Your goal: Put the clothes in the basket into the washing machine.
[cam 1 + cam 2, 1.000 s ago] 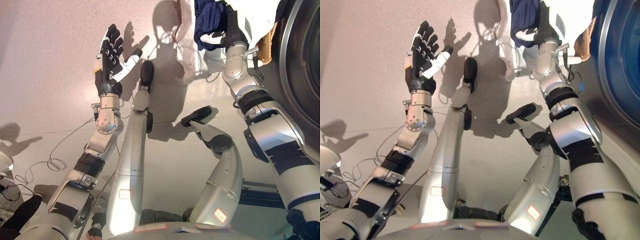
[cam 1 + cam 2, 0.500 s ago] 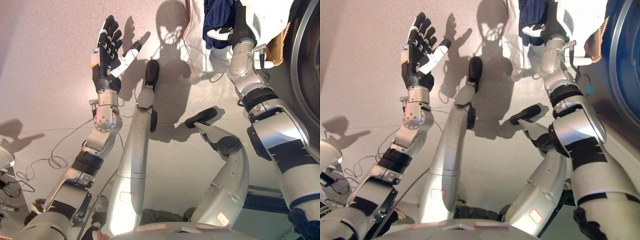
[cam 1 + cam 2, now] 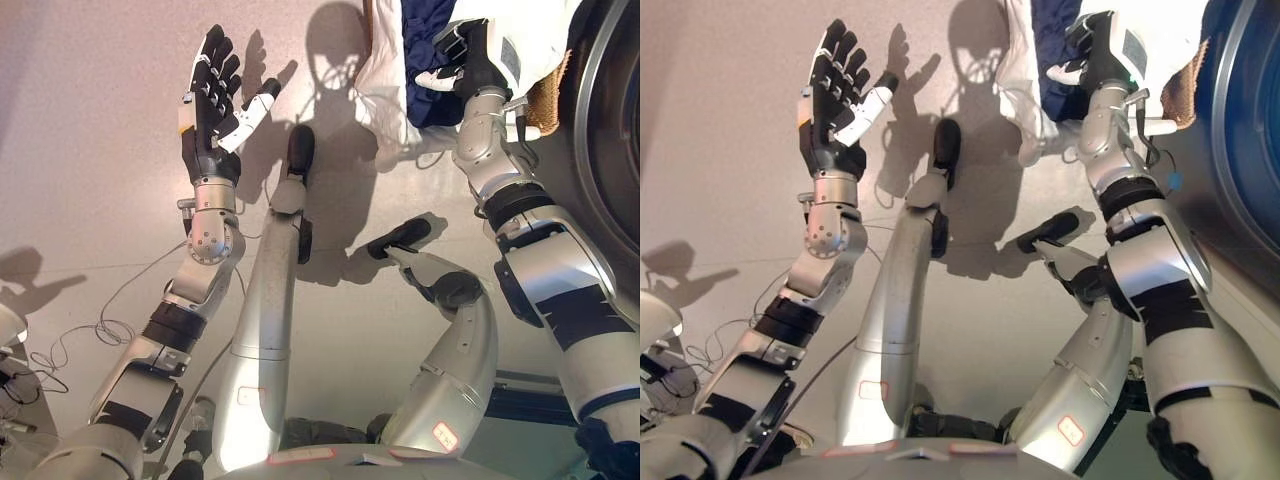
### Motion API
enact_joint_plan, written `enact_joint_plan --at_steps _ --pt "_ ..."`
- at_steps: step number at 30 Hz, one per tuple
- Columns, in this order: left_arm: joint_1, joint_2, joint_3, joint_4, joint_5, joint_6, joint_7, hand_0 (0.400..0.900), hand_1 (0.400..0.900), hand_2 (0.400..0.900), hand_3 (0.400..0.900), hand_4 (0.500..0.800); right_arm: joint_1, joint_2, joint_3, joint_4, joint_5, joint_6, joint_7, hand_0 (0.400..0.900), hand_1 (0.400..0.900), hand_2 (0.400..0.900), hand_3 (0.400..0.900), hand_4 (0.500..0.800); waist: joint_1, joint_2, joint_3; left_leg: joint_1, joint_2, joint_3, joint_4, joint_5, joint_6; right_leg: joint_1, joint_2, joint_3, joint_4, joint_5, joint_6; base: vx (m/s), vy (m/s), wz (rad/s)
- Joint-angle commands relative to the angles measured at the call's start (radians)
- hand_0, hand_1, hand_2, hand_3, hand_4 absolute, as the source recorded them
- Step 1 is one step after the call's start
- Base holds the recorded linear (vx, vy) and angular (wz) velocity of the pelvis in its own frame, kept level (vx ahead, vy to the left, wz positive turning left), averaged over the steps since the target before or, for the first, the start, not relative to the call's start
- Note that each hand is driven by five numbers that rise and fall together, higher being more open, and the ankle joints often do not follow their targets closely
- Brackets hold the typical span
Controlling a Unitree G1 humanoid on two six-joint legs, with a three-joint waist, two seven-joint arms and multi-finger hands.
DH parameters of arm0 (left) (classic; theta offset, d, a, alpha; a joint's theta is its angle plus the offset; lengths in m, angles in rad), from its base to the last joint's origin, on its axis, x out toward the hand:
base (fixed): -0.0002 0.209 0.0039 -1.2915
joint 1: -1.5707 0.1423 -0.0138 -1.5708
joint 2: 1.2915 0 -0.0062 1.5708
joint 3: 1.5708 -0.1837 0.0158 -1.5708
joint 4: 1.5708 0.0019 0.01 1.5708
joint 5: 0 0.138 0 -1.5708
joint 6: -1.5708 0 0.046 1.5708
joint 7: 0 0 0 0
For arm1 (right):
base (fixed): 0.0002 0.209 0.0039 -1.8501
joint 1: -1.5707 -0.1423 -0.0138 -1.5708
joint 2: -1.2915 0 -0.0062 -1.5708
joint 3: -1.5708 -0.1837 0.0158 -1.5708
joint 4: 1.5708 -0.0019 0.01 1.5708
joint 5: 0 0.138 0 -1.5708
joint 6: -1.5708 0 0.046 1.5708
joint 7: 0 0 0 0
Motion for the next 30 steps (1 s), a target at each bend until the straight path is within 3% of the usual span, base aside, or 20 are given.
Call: enact_joint_plan --at_steps 1,9,17,22,27,30 --pt "0.066 -0.026 0.093 -0.122 0.057 -0.075 0.036 0.9 0.9 0.9 0.9 0.8 0.07 -0.047 -0.032 -0.176 -0.009 -0.05 -0.067 0.4 0.4 0.4 0.4 0.5 -0.054 0.015 -0.076 0.05 0.039 0.001 0.138 -0.229 -0.013 -0.134 0.046 0.053 -0.124 0.189 0.168 -0.03 0.036 -0.3" --pt "0.103 -0.024 0.163 -0.114 0.075 -0.067 0.052 0.9 0.9 0.9 0.9 0.8 0.255 -0.181 -0.222 -0.589 0.002 -0.077 -0.089 0.4 0.4 0.4 0.4 0.5 -0.134 -0.028 -0.09 0.064 0.056 -0.002 0.157 -0.245 -0.012 -0.107 0.075 0.04 -0.136 0.193 0.168 -0.02 0.016 -0.16" --pt "0.154 -0.014 0.214 -0.114 0.074 -0.052 0.051 0.9 0.9 0.9 0.9 0.8 0.436 -0.161 -0.474 -0.781 0.162 -0.156 -0.125 0.4 0.4 0.4 0.4 0.5 -0.188 -0.054 -0.11 0.083 0.078 0.005 0.162 -0.261 -0.009 -0.083 0.101 0.037 -0.154 0.192 0.168 -0.02 0.014 -0.15" --pt "0.175 -0.003 0.217 -0.114 0.061 -0.056 0.05 0.9 0.9 0.9 0.9 0.8 0.439 -0.131 -0.578 -0.73 0.26 -0.196 -0.195 0.4 0.4 0.4 0.4 0.5 -0.198 -0.054 -0.127 0.102 0.091 0.018 0.156 -0.27 -0.006 -0.079 0.116 0.042 -0.164 0.19 0.17 -0.02 0.026 -0.15" --pt "0.165 0.007 0.175 -0.117 0.051 -0.063 0.043 0.9 0.9 0.9 0.9 0.8 0.277 -0.162 -0.572 -0.5 0.331 -0.207 -0.288 0.4 0.4 0.4 0.4 0.5 -0.178 -0.034 -0.139 0.114 0.096 0.036 0.146 -0.273 -0.004 -0.078 0.115 0.048 -0.17 0.188 0.171 -0.01 0.023 -0.06" --pt "0.159 0.007 0.141 -0.123 0.052 -0.064 0.049 0.9 0.9 0.9 0.9 0.8 0.145 -0.182 -0.561 -0.341 0.351 -0.203 -0.39 0.4 0.4 0.4 0.4 0.5 -0.155 -0.005 -0.143 0.114 0.091 0.043 0.146 -0.275 0.0 -0.088 0.104 0.057 -0.159 0.177 0.168 0.01 0.009 0.06"
